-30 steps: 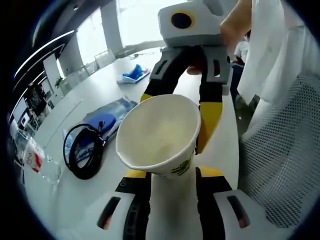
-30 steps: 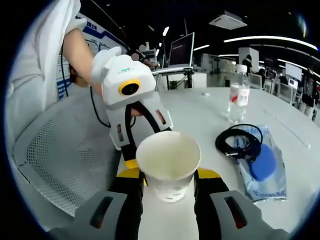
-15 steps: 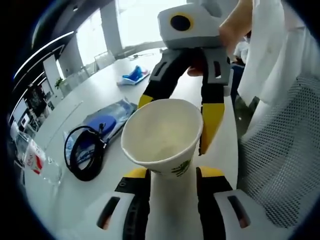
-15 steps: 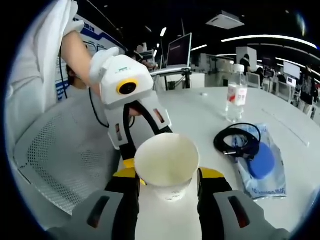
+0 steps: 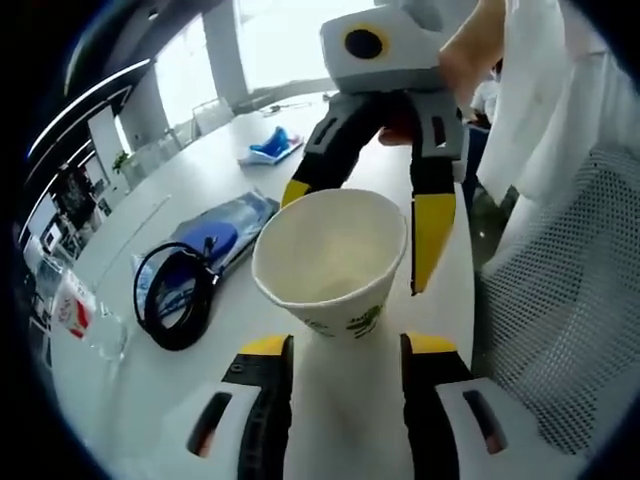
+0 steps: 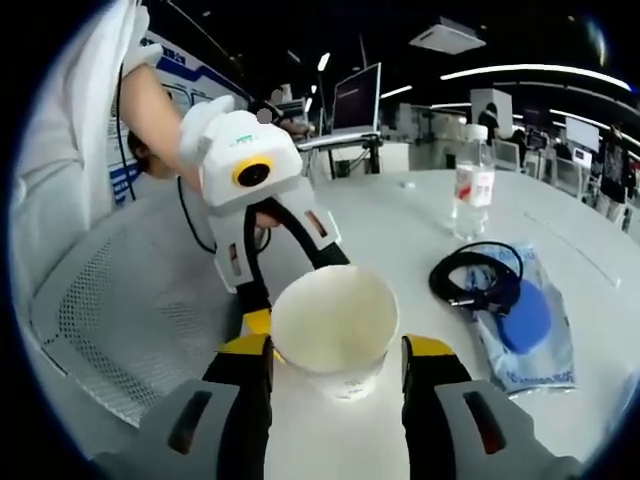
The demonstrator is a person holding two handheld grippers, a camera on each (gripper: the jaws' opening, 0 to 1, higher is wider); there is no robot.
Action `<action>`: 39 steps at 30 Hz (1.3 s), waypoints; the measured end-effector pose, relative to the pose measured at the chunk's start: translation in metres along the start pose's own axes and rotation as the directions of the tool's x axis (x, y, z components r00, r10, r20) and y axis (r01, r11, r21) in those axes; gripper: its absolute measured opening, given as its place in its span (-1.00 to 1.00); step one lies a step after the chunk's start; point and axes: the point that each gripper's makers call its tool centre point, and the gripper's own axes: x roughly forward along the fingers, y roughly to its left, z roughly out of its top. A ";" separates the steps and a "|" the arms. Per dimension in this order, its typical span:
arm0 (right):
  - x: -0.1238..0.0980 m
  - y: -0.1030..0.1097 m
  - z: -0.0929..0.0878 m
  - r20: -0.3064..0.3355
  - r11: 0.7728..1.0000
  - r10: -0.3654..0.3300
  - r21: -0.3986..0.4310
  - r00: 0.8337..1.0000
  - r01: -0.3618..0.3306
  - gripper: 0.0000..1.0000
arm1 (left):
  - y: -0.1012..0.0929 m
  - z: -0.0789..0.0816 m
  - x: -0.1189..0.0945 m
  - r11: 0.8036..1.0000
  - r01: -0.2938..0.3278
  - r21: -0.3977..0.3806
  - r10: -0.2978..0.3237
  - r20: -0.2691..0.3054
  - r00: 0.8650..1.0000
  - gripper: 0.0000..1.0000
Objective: Arrange the tabletop items into an orderly group along one side of the table until the central work area is clear of visible clutter.
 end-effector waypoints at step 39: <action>-0.039 -0.019 0.023 0.034 0.997 -0.047 0.061 0.998 0.045 0.67 | 0.043 -0.002 -0.037 0.955 -0.035 -0.295 0.067 0.099 0.993 0.89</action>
